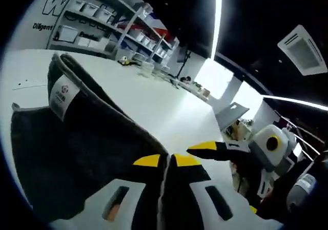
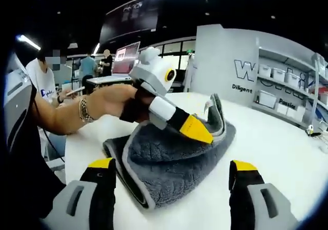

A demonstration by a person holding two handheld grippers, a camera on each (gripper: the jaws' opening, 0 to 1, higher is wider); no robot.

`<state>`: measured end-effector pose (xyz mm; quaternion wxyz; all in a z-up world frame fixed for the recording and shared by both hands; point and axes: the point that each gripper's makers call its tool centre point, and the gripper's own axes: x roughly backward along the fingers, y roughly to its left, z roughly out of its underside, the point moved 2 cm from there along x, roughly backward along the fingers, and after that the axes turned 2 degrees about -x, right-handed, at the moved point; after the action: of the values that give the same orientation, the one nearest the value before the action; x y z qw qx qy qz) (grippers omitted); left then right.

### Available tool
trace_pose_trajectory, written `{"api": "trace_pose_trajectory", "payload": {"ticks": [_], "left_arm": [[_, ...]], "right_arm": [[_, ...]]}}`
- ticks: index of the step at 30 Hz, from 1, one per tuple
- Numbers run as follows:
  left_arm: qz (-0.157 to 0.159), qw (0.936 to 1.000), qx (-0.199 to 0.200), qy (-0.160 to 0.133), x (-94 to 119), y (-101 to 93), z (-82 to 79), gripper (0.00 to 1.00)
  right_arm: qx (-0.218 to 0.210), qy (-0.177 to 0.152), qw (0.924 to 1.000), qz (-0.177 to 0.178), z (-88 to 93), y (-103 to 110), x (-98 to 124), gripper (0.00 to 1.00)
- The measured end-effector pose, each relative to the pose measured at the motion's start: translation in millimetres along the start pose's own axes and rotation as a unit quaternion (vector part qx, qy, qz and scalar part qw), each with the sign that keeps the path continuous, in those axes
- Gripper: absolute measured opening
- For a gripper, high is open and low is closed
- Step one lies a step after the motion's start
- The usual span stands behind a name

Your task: Open the folded towel by lifting each exposed corner and separating the folded layers until the towel lies flat within the target outline without major curled edges

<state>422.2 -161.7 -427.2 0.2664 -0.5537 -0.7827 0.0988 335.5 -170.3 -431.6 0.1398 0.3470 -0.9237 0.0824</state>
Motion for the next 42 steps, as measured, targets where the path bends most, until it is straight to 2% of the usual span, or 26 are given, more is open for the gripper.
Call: {"api": "trace_pose_trajectory", "payload": {"ticks": [2, 5, 6, 12, 19, 22, 26, 31, 34, 36, 39, 40, 42], "left_arm": [[-0.011, 0.9998, -0.014, 0.009, -4, 3.5, 4.7, 0.12], [-0.058, 0.9955, -0.070, 0.029, -8, 15.8, 14.2, 0.20], [-0.064, 0.9936, -0.086, 0.036, -10, 16.9, 17.3, 0.20], [-0.066, 0.9912, -0.107, 0.039, -14, 12.5, 19.7, 0.23], [-0.054, 0.9890, -0.136, 0.024, -2, 2.5, 8.9, 0.30], [-0.060, 0.9867, -0.151, 0.004, 8, 3.3, -2.2, 0.34], [-0.063, 0.9868, -0.149, -0.013, 21, 4.9, -11.9, 0.37], [-0.073, 0.9853, -0.150, -0.037, 44, 6.2, -24.1, 0.54], [-0.079, 0.9850, -0.143, -0.056, 62, 8.1, -30.1, 0.57], [-0.072, 0.9864, -0.132, -0.068, 76, 5.2, -31.4, 0.60], [-0.066, 0.9870, -0.126, -0.075, 95, 2.4, -29.9, 0.74], [-0.068, 0.9857, -0.134, -0.076, 102, 2.8, -28.8, 0.78], [-0.091, 0.9817, -0.152, -0.072, 115, 8.5, -25.1, 0.81]], "right_arm": [[-0.002, 0.002, 1.0000, 0.001, 1.4, -1, 0, 0.93], [-0.001, 0.006, 1.0000, 0.003, 3.0, -2, 0, 0.93], [-0.002, 0.006, 1.0000, 0.003, 3.2, -3, 0, 0.93], [-0.001, 0.008, 1.0000, 0.004, 3.3, -4, 0, 0.93], [-0.002, 0.006, 0.9999, 0.010, 1.3, -7, 0, 0.93], [-0.003, 0.001, 0.9999, 0.011, -0.8, -8, 2, 0.94], [-0.007, -0.004, 0.9999, 0.008, -3.1, -7, 3, 0.94], [-0.015, -0.006, 0.9998, 0.007, -3.8, -11, 3, 0.95], [-0.018, -0.005, 0.9998, 0.009, -3.2, -13, 2, 0.95], [-0.016, 0.000, 0.9998, 0.010, -2.3, -14, 1, 0.96], [-0.020, 0.000, 0.9998, 0.004, -2.4, -14, 1, 0.98], [-0.022, 0.001, 0.9998, 0.003, -2.3, -13, 0, 0.99], [-0.023, 0.009, 0.9997, 0.004, -0.6, -14, -1, 0.99]]}}
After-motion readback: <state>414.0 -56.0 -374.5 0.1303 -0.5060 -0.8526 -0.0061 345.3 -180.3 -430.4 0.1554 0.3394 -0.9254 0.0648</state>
